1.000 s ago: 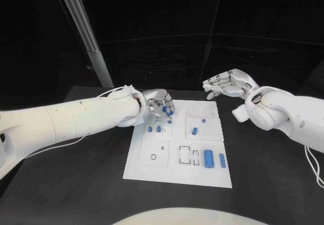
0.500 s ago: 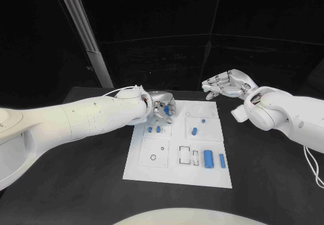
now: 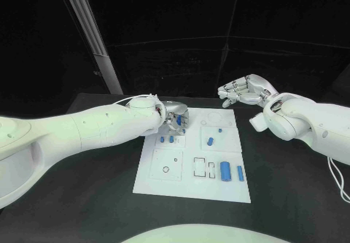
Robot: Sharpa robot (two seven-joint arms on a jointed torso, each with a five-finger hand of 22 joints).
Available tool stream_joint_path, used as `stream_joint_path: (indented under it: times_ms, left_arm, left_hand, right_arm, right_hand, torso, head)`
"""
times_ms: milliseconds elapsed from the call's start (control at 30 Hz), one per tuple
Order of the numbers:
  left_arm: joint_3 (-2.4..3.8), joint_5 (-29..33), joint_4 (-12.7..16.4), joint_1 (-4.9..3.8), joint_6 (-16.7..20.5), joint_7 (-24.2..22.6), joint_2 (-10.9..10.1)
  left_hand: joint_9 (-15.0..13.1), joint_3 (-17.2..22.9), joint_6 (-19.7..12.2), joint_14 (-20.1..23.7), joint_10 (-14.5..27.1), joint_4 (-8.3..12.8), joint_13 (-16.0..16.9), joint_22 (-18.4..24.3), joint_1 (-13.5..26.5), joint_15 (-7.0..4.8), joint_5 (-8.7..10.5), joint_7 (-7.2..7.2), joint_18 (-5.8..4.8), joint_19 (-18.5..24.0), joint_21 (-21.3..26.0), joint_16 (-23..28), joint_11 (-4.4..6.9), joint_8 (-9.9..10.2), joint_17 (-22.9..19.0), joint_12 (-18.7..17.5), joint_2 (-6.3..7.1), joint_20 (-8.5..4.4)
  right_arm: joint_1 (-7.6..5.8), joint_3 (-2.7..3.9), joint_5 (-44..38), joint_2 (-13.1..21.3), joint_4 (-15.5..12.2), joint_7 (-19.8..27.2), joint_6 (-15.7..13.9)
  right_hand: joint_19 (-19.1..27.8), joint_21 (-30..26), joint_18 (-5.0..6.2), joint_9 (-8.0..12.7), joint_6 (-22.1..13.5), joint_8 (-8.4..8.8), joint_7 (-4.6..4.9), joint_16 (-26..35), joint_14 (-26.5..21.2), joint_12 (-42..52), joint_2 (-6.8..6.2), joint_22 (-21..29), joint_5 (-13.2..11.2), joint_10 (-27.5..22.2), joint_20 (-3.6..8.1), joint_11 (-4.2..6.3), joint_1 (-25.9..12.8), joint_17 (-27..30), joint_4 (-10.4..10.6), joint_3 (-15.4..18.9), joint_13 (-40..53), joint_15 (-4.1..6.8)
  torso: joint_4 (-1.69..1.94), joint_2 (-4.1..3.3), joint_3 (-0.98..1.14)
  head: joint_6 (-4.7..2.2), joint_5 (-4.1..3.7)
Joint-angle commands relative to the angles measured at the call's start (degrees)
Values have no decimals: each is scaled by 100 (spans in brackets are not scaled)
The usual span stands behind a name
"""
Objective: Assemble the parts on the task board
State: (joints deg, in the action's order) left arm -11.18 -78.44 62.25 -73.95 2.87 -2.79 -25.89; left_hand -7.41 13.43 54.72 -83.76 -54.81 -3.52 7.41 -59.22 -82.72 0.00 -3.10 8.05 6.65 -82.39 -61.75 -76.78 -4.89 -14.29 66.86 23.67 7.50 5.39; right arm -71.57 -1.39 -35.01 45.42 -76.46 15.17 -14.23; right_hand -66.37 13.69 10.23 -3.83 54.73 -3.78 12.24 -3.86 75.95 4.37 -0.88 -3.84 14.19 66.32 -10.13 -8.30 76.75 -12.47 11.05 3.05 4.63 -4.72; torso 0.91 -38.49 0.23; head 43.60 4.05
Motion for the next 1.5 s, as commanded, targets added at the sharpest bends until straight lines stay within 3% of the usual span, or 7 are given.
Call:
stream_joint_path:
  times_ms: [33, 600, 967, 1267, 1500]
  left_arm:
    - [3, -185, -24, 4, -94, 82, 22]
    - [5, -219, -98, 39, -102, 144, 115]
    - [6, -219, -138, 51, -126, 147, 138]
    - [9, -208, -80, 54, 324, 83, 67]
    - [32, 34, 209, 49, 733, -41, -174]
  left_hand:
    - [15, 61, 75, -86, -74, -1, -20, -197, 53, -17, 25, 3, -86, -64, -186, -46, 13, 37, 6, -34, -19, -6]
    - [86, 466, 291, -122, -383, 42, -137, -517, 23, -63, 32, -42, -123, -70, -479, -104, 69, 110, -6, -181, -210, -40]
    - [115, 725, 490, -127, -625, 102, -204, -663, 82, -100, 31, -91, -136, -50, -601, -131, 121, 141, -31, -307, -198, -69]
    - [177, 1073, 510, -146, -748, 252, -288, -822, 59, -77, 29, -10, -163, -58, -733, -156, 79, 283, -47, -540, -145, -60]
    - [194, 1281, 605, -163, -875, 330, -314, -891, 115, -75, 29, 1, -168, -64, -790, -169, 78, 326, -60, -654, -94, -51]
  right_arm:
    - [-11, 4, 5, -6, -15, 45, 41]
    - [-11, 4, -3, -26, -11, 43, 50]
    - [-11, 4, -28, -35, -12, 41, 51]
    - [-11, 4, -38, -35, -12, 46, 36]
    - [-11, 4, -47, -29, -13, 52, 25]
  right_hand:
    - [0, -35, 27, -2, -39, 1, 6, 26, -37, 14, 62, 6, 38, -28, -48, 1, 7, 5, -3, 42, 6, 10]
    - [0, -35, 27, -2, -39, 1, 6, 26, -37, 14, 62, 6, 38, -28, -48, 1, 7, 5, -3, 42, 6, 10]
    - [0, -35, 27, -2, -39, 1, 6, 26, -37, 14, 62, 6, 38, -28, -48, 1, 7, 5, -3, 42, 6, 10]
    - [0, -35, 27, -2, -39, 1, 6, 26, -37, 14, 62, 6, 38, -28, -48, 1, 7, 5, -3, 42, 6, 10]
    - [-2, -46, 28, -3, -41, -2, 7, 22, -40, 19, 77, 5, 39, -32, -50, 1, 12, 7, -10, 51, 7, 9]
  torso:
    - [-2, 1, 1]
    - [-1, 3, 2]
    - [3, 5, -1]
    - [6, 6, -5]
    - [9, 11, -1]
  head:
    - [-2, 9]
    - [18, -1]
    - [46, -15]
    - [32, -21]
    - [32, -30]
